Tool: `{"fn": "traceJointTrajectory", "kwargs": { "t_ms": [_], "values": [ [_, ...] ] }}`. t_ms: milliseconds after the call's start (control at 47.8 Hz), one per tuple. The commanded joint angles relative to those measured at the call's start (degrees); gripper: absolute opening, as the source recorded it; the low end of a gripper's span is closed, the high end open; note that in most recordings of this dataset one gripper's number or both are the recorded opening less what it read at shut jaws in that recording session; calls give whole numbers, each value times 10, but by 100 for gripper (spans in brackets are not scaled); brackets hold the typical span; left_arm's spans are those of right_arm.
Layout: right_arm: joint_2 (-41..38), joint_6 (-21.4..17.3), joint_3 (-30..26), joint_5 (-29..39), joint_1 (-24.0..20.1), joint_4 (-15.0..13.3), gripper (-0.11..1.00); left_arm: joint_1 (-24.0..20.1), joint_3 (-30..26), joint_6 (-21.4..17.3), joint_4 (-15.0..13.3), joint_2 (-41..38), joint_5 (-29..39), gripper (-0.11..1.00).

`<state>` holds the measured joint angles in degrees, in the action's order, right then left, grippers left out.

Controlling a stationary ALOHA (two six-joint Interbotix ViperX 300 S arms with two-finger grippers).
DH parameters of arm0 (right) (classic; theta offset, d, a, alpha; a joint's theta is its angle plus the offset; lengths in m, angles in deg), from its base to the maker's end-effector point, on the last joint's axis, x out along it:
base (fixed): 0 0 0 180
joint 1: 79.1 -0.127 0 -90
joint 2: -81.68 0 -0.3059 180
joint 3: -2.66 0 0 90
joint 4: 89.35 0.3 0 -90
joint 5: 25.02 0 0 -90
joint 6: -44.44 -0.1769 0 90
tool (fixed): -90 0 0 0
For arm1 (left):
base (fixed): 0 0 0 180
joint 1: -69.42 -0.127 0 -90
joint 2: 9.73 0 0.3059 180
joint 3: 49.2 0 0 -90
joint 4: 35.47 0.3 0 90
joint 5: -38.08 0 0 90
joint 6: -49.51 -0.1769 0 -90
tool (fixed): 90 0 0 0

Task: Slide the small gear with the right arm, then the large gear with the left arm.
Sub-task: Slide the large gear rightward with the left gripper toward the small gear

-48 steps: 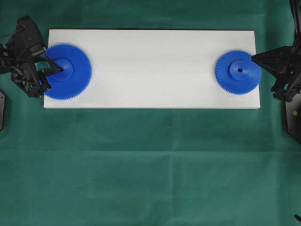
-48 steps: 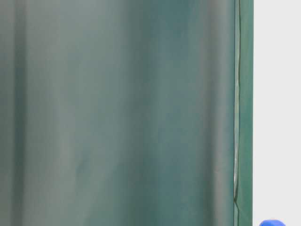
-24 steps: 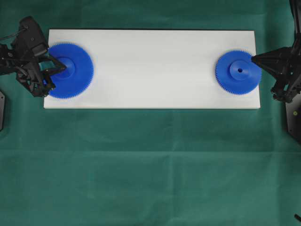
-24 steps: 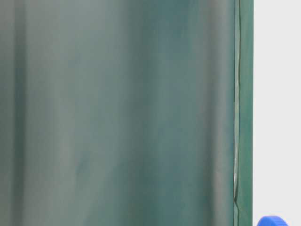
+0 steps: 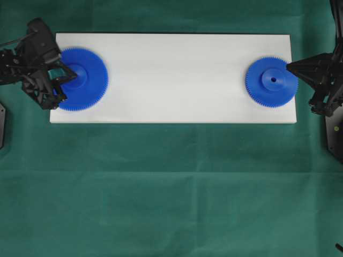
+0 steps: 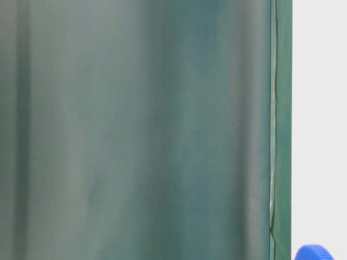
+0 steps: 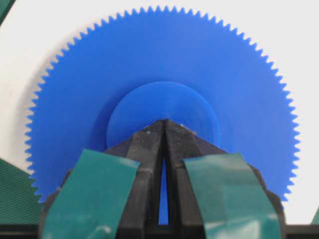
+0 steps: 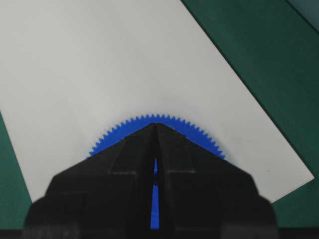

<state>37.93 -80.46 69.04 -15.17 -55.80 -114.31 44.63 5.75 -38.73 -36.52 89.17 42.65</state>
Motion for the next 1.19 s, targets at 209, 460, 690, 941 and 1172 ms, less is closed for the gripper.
{"fn": "traceJointTrajectory", "kwargs": {
  "t_ms": [209,460,690,941,1172],
  "values": [
    [-2,0,-5,-14,-1,1,51,49,-159,-3,2,-190,-25,0],
    [-1,0,-1,-16,-2,1,51,79,-343,-4,2,-332,-3,0],
    [0,0,5,-16,-2,1,51,101,-480,-4,2,-391,27,0],
    [4,0,7,-18,-3,0,51,125,-621,-5,3,-477,83,0],
    [16,0,11,-18,-4,1,51,125,-687,-5,4,-510,123,0]
  ]
}}
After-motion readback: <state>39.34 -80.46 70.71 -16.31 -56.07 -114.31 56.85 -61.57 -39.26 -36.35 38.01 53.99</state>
